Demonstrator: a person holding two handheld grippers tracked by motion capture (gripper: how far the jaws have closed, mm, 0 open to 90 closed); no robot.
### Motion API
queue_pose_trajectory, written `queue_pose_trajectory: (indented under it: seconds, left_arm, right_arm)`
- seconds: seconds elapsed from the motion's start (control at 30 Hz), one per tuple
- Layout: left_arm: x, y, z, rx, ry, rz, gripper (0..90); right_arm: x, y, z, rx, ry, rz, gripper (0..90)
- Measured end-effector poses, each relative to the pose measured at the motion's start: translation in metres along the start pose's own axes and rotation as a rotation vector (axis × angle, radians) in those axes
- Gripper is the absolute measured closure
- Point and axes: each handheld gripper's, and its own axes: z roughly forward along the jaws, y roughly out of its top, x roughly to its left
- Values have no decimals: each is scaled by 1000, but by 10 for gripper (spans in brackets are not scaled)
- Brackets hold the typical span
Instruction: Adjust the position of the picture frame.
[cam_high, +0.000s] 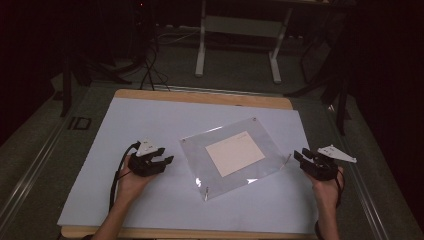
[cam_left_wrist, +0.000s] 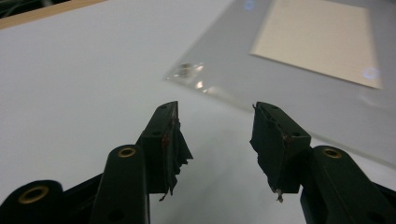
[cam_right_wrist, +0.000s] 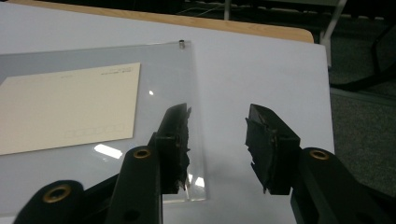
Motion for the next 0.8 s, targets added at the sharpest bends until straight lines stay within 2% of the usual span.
queue_pose_trajectory:
  seconds: [0.03,0.07,0.1,0.13,0.17,0.2,0.23,0.3,0.33,0.47,0.6,0.7,0.77,0.8]
  left_arm:
    - [-7,1,2,0,-25,23,512]
    - [-7,1,2,0,-25,23,511]
    - [-12,2,4,3,-62,31,505]
    - [-12,2,4,3,-62,31,504]
    - [-17,2,5,3,-89,31,504]
    - [-17,2,5,3,-89,31,504]
    - [-21,3,6,-5,-120,28,504]
    - [-25,3,7,-19,-156,27,505]
    - [-25,3,7,-19,-156,27,505]
    - [-35,5,9,-30,-197,56,489]
    - [-45,5,11,-35,-270,84,493]
    - [-53,3,15,-37,-308,123,501]
    - [-54,3,16,-33,-313,136,507]
    - [-60,1,16,-25,-329,165,507]
  right_arm:
    - [1,0,1,0,7,-5,585]
    - [1,0,1,0,7,-5,585]
    - [3,-1,3,-4,17,-15,578]
    - [4,-2,5,-1,31,-19,578]
    - [5,-3,7,5,41,-22,577]
    - [7,-4,9,19,41,-25,578]
    - [8,-5,11,27,45,-29,579]
    - [10,-7,17,48,45,-32,581]
    - [10,-7,17,48,45,-32,581]
    - [10,-15,32,92,32,0,625]
    - [14,-19,46,149,28,-1,675]
    - [15,-21,53,172,18,1,701]
    - [15,-22,55,175,8,-2,711]
    - [15,-21,56,175,7,1,730]
